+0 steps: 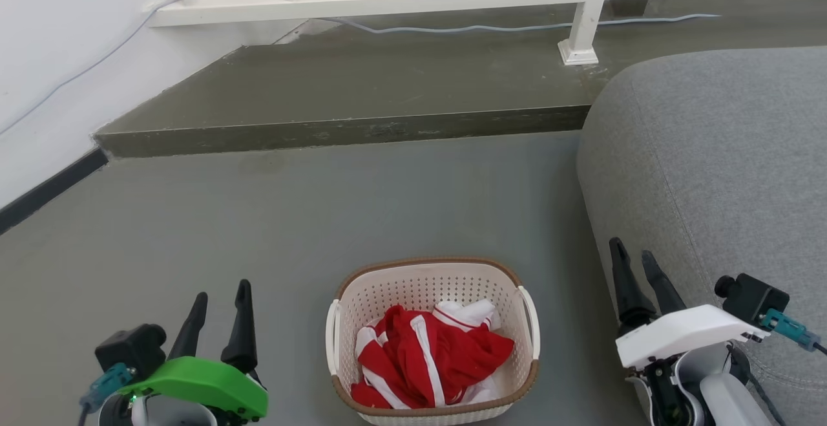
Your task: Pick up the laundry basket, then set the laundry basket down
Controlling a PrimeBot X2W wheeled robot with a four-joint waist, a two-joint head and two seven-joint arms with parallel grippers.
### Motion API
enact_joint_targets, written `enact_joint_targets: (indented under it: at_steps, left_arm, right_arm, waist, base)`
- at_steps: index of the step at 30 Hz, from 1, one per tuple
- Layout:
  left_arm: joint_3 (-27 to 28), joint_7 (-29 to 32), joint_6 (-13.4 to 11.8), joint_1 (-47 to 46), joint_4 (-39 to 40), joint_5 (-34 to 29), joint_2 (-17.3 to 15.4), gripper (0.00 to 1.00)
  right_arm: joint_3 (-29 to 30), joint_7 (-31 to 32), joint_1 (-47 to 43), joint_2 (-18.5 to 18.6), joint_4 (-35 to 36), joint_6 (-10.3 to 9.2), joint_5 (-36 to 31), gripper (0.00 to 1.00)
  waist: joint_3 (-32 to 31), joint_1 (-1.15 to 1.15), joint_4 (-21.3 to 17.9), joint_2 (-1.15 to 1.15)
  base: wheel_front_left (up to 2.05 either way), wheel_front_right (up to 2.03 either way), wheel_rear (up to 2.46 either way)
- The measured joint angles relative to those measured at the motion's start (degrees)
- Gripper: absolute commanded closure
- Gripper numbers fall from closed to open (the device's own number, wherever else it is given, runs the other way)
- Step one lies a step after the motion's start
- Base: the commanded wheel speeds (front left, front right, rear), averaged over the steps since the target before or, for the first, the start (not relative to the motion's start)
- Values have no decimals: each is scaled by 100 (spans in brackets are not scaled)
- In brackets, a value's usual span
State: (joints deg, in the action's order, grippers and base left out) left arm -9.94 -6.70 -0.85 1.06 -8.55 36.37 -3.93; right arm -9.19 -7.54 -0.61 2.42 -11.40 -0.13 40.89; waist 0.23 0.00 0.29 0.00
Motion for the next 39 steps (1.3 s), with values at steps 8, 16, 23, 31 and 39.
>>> enact_joint_targets:
  at_steps: [8,16,23,31,39]
  left_arm:
    - [-164,-147,-88,42,112,-646,-20,0]
    - [-341,-280,-176,105,218,-1237,-29,0]
    - [-486,-423,-253,135,342,-1730,-46,0]
    - [-599,-581,-348,168,439,-2279,-46,0]
    - [-702,-746,-415,246,565,-2787,-46,0]
  right_arm:
    - [-136,-109,-90,0,52,-64,-583,0]
    - [-274,-256,-108,0,125,-158,-1134,0]
    - [-390,-360,-108,0,189,-250,-1655,0]
    - [-511,-513,-109,2,282,-331,-2267,0]
    - [-632,-639,-113,2,367,-403,-2817,0]
  waist:
    - [-9,0,8,0]
    - [-2,0,7,0]
    - [5,0,4,0]
    - [18,0,12,0]
    - [36,0,14,0]
  base:
    - [0,0,0]
    - [0,0,0]
    - [0,0,0]
    - [0,0,0]
    - [0,0,0]
